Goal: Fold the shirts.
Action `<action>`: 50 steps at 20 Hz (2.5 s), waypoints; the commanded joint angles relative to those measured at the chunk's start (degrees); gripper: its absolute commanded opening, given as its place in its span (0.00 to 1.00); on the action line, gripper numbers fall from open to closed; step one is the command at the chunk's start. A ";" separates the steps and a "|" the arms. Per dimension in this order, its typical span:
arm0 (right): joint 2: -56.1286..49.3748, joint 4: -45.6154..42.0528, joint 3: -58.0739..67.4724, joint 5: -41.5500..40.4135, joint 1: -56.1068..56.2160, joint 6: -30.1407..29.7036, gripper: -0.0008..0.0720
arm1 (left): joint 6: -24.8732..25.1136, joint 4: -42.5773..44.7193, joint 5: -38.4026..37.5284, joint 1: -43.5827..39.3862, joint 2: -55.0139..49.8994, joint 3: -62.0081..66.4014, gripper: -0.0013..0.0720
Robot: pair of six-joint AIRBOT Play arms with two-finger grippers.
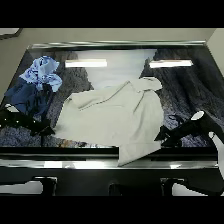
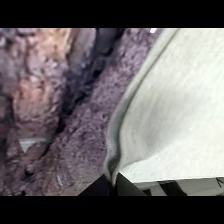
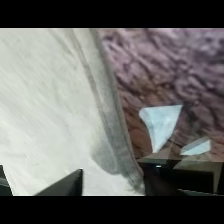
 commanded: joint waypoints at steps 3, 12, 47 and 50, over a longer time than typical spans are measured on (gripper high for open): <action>0.26 6.34 -2.34 -5.05 0.04 -2.38 0.09 | 0.37 -8.52 -0.15 -0.26 2.84 -0.02 0.06; 27.89 0.31 48.37 -23.10 -0.02 -8.31 0.09 | -1.57 -17.55 32.50 -1.57 40.04 31.19 0.06; -22.45 -9.11 57.22 2.32 9.92 7.89 0.09 | 0.66 -4.68 8.68 -6.29 -12.68 33.38 0.06; -22.25 -10.38 52.76 19.06 10.62 6.93 0.09 | 0.02 5.46 -5.42 -5.92 -14.23 33.07 0.06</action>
